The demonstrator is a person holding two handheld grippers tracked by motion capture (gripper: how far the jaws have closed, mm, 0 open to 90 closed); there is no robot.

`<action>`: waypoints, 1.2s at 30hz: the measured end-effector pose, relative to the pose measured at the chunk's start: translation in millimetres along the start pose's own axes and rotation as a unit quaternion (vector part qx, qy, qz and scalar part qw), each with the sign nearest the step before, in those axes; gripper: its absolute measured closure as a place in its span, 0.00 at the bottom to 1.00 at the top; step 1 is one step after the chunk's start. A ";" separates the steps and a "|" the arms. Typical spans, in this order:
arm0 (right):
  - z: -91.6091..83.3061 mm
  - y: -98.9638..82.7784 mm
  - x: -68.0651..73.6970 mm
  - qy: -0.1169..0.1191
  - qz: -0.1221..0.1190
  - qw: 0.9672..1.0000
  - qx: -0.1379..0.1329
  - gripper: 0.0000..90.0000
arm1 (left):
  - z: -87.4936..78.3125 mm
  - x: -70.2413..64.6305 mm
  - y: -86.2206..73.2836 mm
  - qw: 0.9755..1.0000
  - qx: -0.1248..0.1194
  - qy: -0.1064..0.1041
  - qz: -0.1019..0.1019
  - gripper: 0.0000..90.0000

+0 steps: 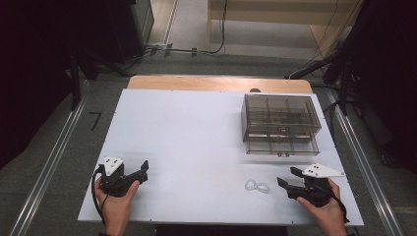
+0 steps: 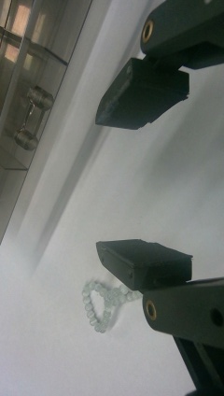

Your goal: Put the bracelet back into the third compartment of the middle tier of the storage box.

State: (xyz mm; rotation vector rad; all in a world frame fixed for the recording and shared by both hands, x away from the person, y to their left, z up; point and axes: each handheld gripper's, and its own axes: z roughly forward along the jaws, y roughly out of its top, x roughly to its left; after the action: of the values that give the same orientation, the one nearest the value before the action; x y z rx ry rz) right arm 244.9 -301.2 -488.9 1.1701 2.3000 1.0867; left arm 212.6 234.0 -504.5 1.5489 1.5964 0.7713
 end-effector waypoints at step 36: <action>10.0 4.1 25.2 0.035 -0.019 0.999 0.013 0.37 | 0.3 0.6 -0.1 1.000 0.003 0.001 0.000 0.13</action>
State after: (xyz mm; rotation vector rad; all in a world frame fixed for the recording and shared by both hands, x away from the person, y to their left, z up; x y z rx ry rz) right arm 237.7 -274.8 -491.2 1.1086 2.3854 1.1034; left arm 212.9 234.6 -504.8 1.5533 1.6015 0.7684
